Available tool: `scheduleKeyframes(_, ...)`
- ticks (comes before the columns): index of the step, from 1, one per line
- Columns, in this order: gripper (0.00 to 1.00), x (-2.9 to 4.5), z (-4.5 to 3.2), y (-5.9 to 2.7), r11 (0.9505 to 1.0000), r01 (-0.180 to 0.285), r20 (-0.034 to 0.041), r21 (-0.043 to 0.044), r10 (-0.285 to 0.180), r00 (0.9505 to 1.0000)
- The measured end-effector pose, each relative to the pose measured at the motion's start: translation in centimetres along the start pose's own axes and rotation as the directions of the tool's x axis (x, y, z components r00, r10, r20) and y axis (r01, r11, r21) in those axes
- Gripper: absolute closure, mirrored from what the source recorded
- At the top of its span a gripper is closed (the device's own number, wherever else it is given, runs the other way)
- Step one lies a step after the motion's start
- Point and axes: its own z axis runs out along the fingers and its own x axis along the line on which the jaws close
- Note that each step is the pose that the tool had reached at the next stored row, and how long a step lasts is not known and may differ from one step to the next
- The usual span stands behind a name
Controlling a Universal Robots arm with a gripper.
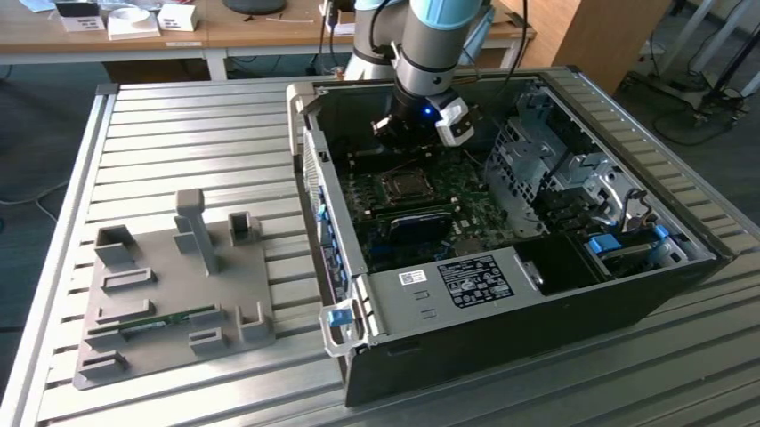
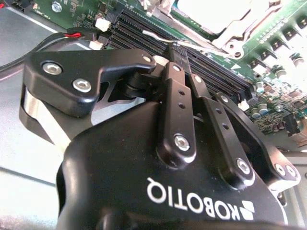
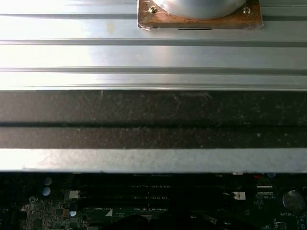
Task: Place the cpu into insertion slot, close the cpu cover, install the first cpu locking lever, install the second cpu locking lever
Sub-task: 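Install the first cpu locking lever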
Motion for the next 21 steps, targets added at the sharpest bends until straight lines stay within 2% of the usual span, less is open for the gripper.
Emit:
scheduleKeyframes(17,0.89,0.03,0.04,0.16,1.0000,0.000,0.0001,-0.0003,0.000,1.0000)
scheduleKeyframes(21,0.89,0.01,-0.28,0.23,1.0000,0.000,0.0000,-0.0002,0.000,1.0000)
